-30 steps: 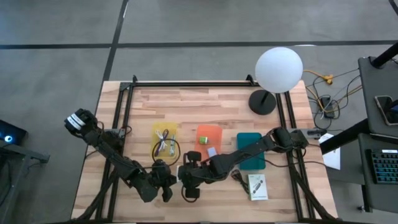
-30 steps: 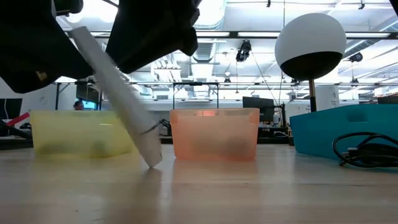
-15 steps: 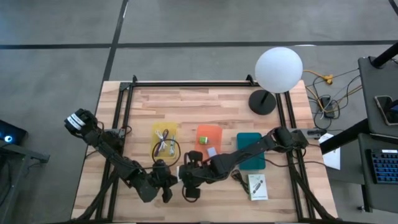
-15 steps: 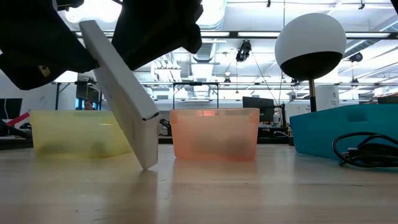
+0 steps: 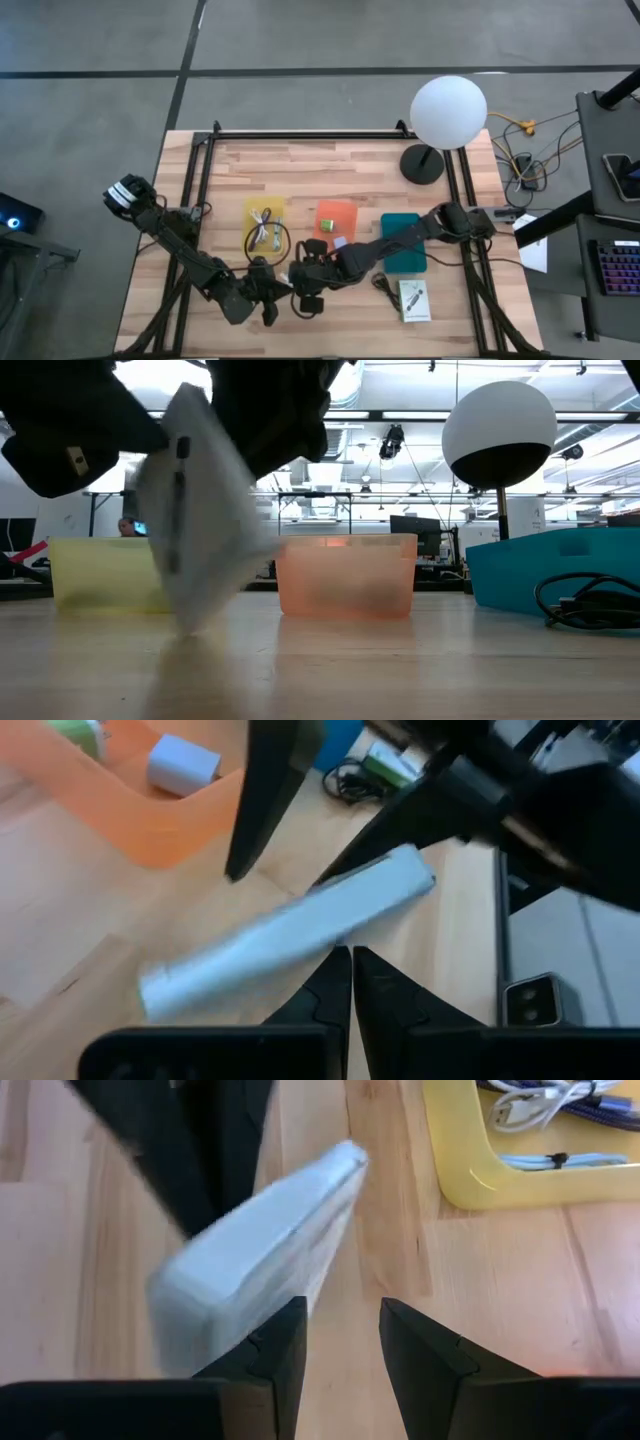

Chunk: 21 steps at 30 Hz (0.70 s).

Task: Pick and place items into bin
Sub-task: Put the left white card reader box into the blue bin

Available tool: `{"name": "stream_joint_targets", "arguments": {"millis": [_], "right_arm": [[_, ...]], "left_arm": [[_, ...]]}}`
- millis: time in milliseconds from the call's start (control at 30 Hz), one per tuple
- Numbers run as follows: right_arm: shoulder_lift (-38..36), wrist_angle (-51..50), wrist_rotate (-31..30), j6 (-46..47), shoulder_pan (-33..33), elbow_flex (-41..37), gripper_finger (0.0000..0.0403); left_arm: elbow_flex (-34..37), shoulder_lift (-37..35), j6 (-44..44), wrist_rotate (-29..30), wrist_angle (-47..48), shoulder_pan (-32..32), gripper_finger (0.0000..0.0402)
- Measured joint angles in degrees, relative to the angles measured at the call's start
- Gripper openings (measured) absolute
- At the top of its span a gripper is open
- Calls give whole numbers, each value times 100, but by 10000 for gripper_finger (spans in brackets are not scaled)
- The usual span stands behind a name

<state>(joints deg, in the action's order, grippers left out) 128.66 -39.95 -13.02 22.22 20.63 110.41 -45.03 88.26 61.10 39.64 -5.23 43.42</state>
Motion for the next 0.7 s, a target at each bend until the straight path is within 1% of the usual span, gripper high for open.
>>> {"name": "stream_joint_targets", "arguments": {"millis": [167,433,567,700], "right_arm": [[0,-3,66,-282,4,59,118],[0,-132,66,-268,-6,66,118],[-15,-181,66,-274,-1,66,118],[-47,-179,63,-274,-3,69,118]], "left_arm": [[-11,-3,-4,6,-133,2,0],[-3,-1,-4,-2,-16,-5,0],[21,-1,-9,-188,27,-3,0],[24,-1,-5,-234,158,-3,0]]}}
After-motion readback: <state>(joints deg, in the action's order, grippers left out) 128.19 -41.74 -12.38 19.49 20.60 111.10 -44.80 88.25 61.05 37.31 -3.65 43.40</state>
